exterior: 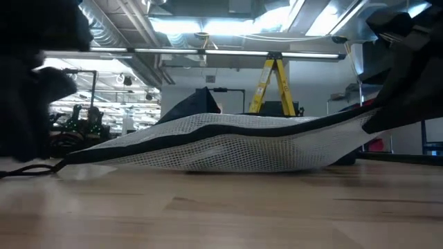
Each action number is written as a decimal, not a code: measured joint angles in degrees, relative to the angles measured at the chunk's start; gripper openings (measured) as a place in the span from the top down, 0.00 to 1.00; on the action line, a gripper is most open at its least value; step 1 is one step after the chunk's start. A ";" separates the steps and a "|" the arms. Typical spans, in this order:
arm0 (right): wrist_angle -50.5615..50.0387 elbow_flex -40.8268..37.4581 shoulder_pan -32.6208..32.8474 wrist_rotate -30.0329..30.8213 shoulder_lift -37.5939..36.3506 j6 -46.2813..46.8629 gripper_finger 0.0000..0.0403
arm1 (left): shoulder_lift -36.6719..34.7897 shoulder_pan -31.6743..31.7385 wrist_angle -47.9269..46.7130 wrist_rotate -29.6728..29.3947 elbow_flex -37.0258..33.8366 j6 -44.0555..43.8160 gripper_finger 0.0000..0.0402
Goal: Unpack backpack
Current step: Put the transparent zip bag into the black backpack
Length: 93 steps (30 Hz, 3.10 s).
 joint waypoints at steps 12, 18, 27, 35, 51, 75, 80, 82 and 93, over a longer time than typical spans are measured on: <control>0.16 0.00 -0.02 -1.55 0.00 0.09 1.00 | 3.21 2.82 0.76 -10.77 0.13 9.66 0.35; 0.34 0.00 -0.02 -1.53 0.00 0.13 1.00 | 6.48 2.20 1.02 -14.56 0.30 13.96 0.31; 0.35 0.00 -0.02 -1.46 0.00 0.13 1.00 | 9.14 2.91 4.32 -18.76 0.33 16.29 0.42; -0.13 0.51 -0.02 -0.57 0.06 0.04 1.00 | 11.30 4.12 4.54 -18.32 0.38 20.21 0.93; -9.91 6.80 -0.02 0.89 0.07 3.47 1.00 | 11.28 4.37 -3.15 -19.19 12.95 22.64 1.00; -26.15 16.02 1.92 5.16 -11.69 6.08 1.00 | 3.21 11.40 -13.81 -22.09 27.65 34.47 1.00; -31.32 15.98 1.38 5.95 -15.67 5.81 1.00 | 0.77 15.62 -9.32 -18.99 27.65 41.43 1.00; -33.57 15.98 1.33 6.30 -17.43 6.01 1.00 | -0.16 17.40 -8.14 -17.99 27.65 44.33 1.00; -41.40 15.98 -2.86 8.22 -29.26 5.74 1.00 | -6.39 26.92 -2.48 -13.45 28.86 56.73 1.00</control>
